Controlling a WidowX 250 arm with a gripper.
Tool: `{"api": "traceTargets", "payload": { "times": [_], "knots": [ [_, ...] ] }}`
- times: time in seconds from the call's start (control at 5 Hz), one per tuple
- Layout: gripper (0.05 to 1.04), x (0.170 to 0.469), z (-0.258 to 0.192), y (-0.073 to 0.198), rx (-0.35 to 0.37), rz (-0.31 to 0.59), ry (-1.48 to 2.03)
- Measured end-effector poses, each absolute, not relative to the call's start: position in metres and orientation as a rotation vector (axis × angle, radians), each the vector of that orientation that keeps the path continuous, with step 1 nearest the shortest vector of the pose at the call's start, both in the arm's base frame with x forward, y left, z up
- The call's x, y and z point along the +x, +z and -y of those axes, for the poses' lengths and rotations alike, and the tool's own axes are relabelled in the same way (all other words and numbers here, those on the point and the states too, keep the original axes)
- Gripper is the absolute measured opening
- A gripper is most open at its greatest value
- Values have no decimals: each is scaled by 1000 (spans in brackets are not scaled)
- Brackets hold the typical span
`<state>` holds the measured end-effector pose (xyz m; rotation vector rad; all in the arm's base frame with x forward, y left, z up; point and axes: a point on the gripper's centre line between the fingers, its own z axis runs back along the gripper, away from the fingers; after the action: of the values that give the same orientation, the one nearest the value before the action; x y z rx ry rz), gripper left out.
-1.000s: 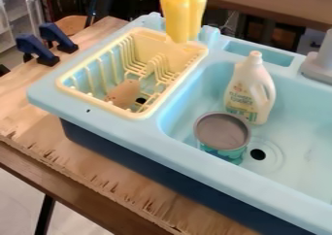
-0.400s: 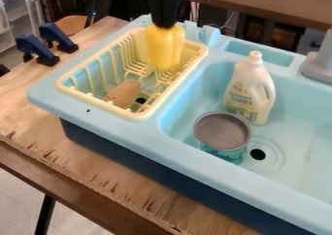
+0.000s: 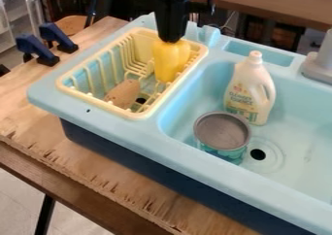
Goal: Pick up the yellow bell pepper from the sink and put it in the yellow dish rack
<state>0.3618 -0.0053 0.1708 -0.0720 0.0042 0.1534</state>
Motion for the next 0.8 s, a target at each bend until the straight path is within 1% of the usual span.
{"api": "traceTargets", "payload": {
  "times": [0.2,0.4,0.6,0.8],
  "knots": [
    [147,364,7,171,-90,11,144],
    [359,368,13,171,-92,21,115],
    [667,371,17,169,-93,47,99],
    [971,362,28,199,-98,113,61]
  ]
}}
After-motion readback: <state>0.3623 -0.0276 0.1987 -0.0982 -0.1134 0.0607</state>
